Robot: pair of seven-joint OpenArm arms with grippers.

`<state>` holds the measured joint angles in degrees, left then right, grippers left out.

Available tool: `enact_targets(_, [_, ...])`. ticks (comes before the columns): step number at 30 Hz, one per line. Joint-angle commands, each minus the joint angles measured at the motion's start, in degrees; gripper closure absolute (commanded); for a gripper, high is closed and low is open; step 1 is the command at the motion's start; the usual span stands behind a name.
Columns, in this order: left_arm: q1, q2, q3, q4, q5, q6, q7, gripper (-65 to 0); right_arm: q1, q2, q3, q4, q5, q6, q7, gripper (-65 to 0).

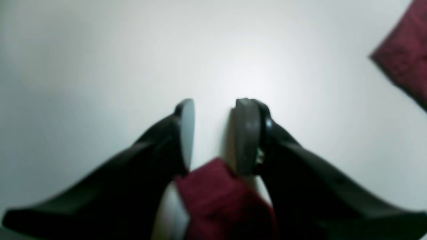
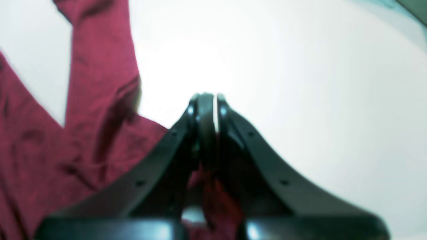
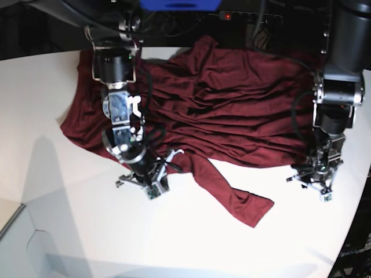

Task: Layout the t-shirt on the table in an organized manner, then fold the t-shirt properly
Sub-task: 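Grasp the shirt fabric with both grippers near the long sleeve, then pull the gathered fabric apart with both grippers to spread the body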

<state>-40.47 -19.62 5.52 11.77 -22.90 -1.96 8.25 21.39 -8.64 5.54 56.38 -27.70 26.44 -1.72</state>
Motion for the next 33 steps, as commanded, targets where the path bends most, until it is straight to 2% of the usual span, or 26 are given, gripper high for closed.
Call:
enact_targets(1, [1.0,-0.6,0.2,0.4,0.2,1.6,5.1,-19.9,3.7,-0.4,-0.1,-2.2,0.7,-0.2,2.2,-2.3])
enact_targets(4, [4.9,-0.6,0.0,6.1,-0.3,1.6,5.1,-19.9,9.7,-0.4,-0.1,-11.9,0.7,-0.3,2.5,-2.3])
enact_targets(8, [12.4,-0.6,-0.1,19.3,-0.3,1.7,5.1,-19.9,15.8,-0.4,-0.1,-23.8,0.7,-0.4,4.1,-2.3])
enact_targets(13, [18.6,-0.6,-0.1,31.5,0.2,2.2,5.1,-19.9,16.0,-0.4,-0.1,-27.8,0.7,-0.4,6.2,-2.3])
enact_targets(19, [19.1,-0.6,-0.1,32.9,0.2,2.2,5.1,-19.9,14.8,-0.4,-0.8,-30.3,0.6,-0.3,5.9,-2.3])
enact_targets(25, [19.1,-0.6,-0.1,32.9,0.2,2.2,5.1,-20.0,8.6,-0.4,-17.4,-26.3,0.5,-0.2,6.2,-1.9])
enact_targets(29, [19.1,-0.6,-0.1,33.0,0.2,2.2,5.1,-20.0,1.3,-0.4,-23.3,-12.2,0.5,-0.1,6.2,-1.9])
enact_targets(33, [19.1,-0.6,-0.2,33.3,0.2,2.2,5.1,-20.1,-3.1,-0.4,-25.2,0.1,0.5,-0.1,5.7,-1.9])
